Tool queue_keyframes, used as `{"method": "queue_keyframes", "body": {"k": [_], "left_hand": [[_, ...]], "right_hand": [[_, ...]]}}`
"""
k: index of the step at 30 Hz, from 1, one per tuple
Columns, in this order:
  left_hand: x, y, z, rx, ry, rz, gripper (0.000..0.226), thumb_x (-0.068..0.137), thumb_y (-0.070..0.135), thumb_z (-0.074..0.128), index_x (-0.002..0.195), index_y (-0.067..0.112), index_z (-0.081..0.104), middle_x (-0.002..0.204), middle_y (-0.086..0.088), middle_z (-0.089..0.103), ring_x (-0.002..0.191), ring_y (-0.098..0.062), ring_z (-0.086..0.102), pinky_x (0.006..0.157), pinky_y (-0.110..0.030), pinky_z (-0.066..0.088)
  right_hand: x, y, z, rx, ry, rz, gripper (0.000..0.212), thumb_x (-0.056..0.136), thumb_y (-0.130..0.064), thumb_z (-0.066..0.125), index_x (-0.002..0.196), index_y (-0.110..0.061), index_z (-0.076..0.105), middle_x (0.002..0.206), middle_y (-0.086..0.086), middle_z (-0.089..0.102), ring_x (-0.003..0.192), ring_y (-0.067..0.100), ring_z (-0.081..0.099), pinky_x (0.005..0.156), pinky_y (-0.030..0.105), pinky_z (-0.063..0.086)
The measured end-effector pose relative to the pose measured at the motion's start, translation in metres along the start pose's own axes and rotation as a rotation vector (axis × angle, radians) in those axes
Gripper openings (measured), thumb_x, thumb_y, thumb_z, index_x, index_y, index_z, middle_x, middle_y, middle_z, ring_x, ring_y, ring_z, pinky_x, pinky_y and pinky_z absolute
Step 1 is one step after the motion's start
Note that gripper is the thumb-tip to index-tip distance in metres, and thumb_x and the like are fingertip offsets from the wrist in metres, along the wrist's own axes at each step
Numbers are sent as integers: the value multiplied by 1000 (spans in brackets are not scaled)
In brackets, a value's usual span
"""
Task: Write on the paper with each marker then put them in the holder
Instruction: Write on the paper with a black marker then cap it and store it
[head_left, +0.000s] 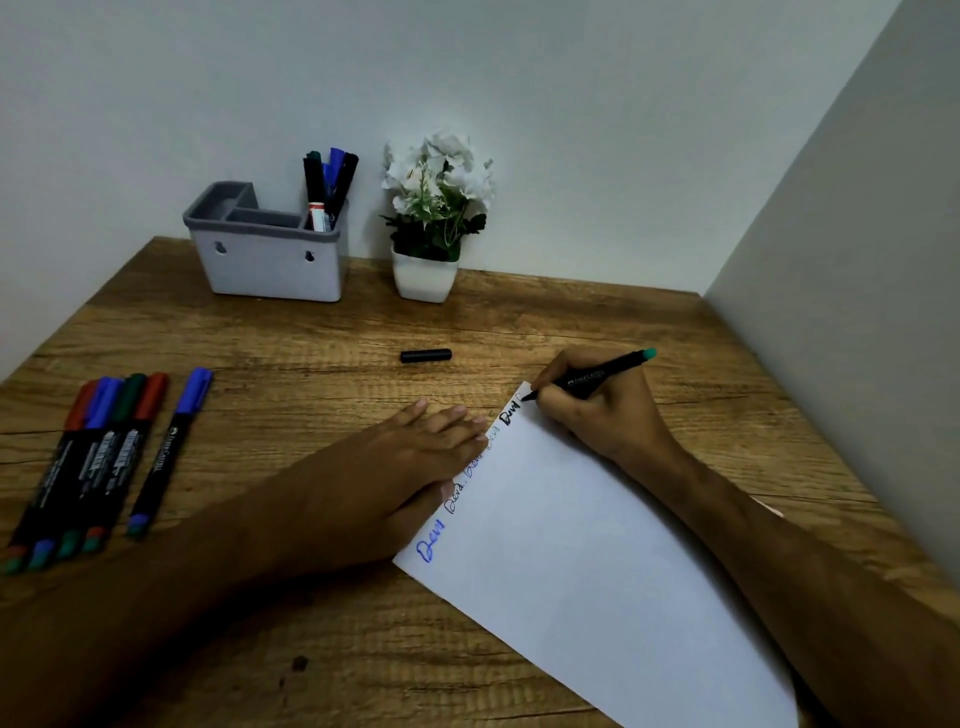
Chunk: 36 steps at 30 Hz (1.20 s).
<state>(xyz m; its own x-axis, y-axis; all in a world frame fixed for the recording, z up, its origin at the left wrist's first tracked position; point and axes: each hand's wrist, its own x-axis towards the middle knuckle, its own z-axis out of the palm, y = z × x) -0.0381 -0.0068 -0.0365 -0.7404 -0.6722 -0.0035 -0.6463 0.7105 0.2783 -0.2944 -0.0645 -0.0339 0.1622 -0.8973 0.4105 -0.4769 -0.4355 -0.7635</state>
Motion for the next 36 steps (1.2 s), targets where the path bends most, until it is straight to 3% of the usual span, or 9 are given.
{"method": "queue_keyframes", "body": {"k": [4, 9, 19, 23, 29, 36], "left_hand": [[2, -2, 2, -2, -3, 5, 63, 95, 47, 9, 156, 31, 7, 162, 19, -4, 144, 10, -18, 115, -15, -18], [0, -2, 1, 1, -7, 3, 64, 94, 48, 7, 156, 32, 6, 162, 20, -6, 143, 11, -20, 115, -16, -19], [-1, 0, 0, 1, 11, 9, 54, 106, 35, 23, 157, 29, 8, 161, 19, -4, 144, 9, -18, 114, -15, -19], [1, -3, 4, -2, 13, 19, 64, 95, 46, 9, 157, 29, 11, 163, 17, 0, 146, 7, -16, 117, -19, -15], [-1, -1, 1, -4, 17, 12, 54, 105, 36, 21, 157, 29, 9, 162, 18, -4, 145, 8, -17, 115, -17, -17], [0, -2, 2, 3, 21, 18, 61, 99, 45, 10, 157, 29, 9, 162, 18, -3, 145, 8, -18, 113, -14, -20]], "right_hand": [[1, 1, 1, 15, 17, 35, 14, 78, 8, 67, 73, -4, 74, 60, -16, 67, 56, -3, 59, 56, 11, 41], [3, 0, 1, 20, 26, 64, 15, 79, 9, 66, 74, -3, 74, 60, -12, 67, 55, -2, 58, 55, 13, 41], [3, 1, 4, 43, 64, 126, 7, 72, -11, 64, 70, -7, 69, 56, -4, 64, 51, 11, 56, 52, 24, 41], [4, 3, 5, 59, 84, 132, 9, 75, -7, 64, 69, -10, 69, 53, -3, 63, 47, 13, 54, 51, 27, 41], [2, 2, 4, 66, 84, 140, 8, 75, -4, 65, 69, -8, 69, 52, -1, 62, 45, 13, 53, 50, 27, 40], [2, -1, 3, 56, 86, 118, 12, 76, 3, 66, 67, -5, 68, 50, -6, 61, 45, 11, 52, 49, 26, 40]]}}
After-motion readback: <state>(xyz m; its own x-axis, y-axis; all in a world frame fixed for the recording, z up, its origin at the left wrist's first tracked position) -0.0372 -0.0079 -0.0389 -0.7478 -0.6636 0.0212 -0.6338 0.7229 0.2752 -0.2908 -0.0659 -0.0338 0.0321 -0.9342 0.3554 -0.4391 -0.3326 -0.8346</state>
